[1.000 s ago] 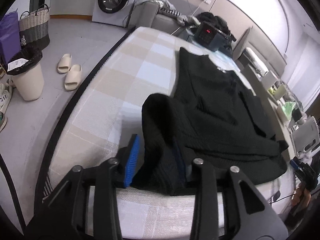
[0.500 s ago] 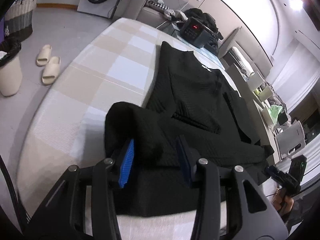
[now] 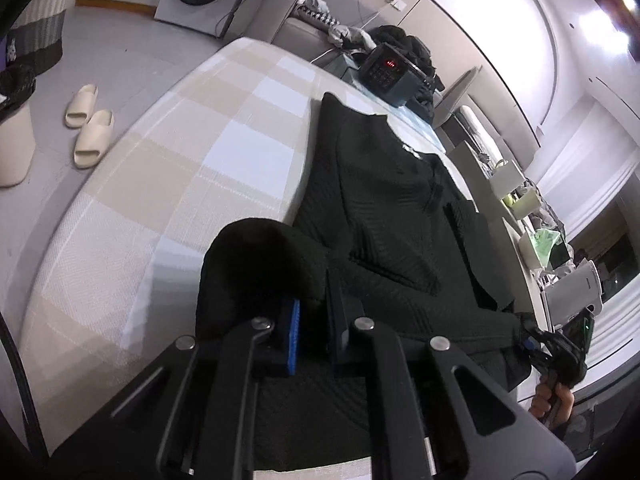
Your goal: Fold small clothes
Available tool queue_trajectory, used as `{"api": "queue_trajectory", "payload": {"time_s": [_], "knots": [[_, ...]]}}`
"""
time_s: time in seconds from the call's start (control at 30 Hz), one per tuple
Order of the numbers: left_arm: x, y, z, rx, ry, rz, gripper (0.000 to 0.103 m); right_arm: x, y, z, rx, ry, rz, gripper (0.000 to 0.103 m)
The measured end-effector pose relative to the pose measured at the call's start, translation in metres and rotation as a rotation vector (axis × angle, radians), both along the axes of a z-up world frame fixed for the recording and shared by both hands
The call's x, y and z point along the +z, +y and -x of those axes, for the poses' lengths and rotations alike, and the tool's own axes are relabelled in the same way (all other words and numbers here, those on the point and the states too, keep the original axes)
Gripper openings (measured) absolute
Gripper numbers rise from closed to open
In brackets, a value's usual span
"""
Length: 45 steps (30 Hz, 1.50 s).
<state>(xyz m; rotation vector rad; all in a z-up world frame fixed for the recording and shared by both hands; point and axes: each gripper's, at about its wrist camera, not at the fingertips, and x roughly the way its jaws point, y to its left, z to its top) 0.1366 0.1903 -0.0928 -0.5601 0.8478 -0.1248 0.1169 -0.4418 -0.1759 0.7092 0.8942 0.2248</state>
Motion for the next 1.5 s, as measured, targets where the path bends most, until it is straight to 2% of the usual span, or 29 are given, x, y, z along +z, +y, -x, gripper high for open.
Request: {"api": "queue_trajectory", "payload": {"time_s": [0.03,0.07,0.1,0.33,0.5,0.73,1.0,1.17,1.23,1.27,1.33,1.37,1.4,1.5], "knots": [[0.004,0.0,0.0,-0.002,-0.01,0.002,0.007,-0.001,-0.002,-0.003,-0.015,0.0,-0.007,0.02],[0.008,0.001,0.001,-0.003,-0.016,0.003,0.007,0.0,-0.003,-0.004,-0.033,0.001,-0.001,0.006],[0.012,0.001,0.001,-0.004,-0.025,0.006,0.007,0.003,-0.004,-0.004,-0.05,-0.014,0.0,0.004],[0.051,-0.002,-0.016,-0.02,-0.126,-0.014,0.007,0.057,-0.001,-0.012,-0.066,-0.16,0.044,0.003],[0.068,0.002,-0.062,0.011,-0.171,-0.013,0.007,0.089,0.004,-0.048,-0.073,-0.229,0.057,0.003],[0.053,0.009,-0.136,0.032,-0.121,-0.006,0.007,0.086,0.008,-0.104,-0.076,-0.196,0.063,0.003],[0.047,0.007,-0.206,0.057,-0.123,0.021,0.007,0.083,0.008,-0.155,-0.153,-0.187,0.038,0.003],[0.051,0.005,-0.263,0.086,-0.133,0.013,0.007,0.092,0.005,-0.202,-0.205,-0.204,0.042,0.003],[0.045,0.003,-0.29,0.11,-0.112,-0.014,0.008,0.089,0.006,-0.221,-0.223,-0.202,0.05,0.003],[0.039,0.003,-0.302,0.136,-0.095,-0.035,0.011,0.087,0.006,-0.232,-0.227,-0.203,0.054,0.004],[0.024,0.005,-0.321,0.166,-0.036,-0.058,0.02,0.076,0.005,-0.254,-0.232,-0.185,0.06,0.016],[0.014,0.008,-0.327,0.183,0.009,-0.061,0.023,0.069,0.005,-0.262,-0.229,-0.153,0.068,0.023],[0.006,0.012,-0.33,0.198,0.041,-0.046,0.023,0.061,0.004,-0.267,-0.227,-0.113,0.063,0.026],[-0.003,0.019,-0.324,0.19,0.044,-0.005,0.026,0.05,0.004,-0.263,-0.196,-0.058,0.047,0.029]]}}
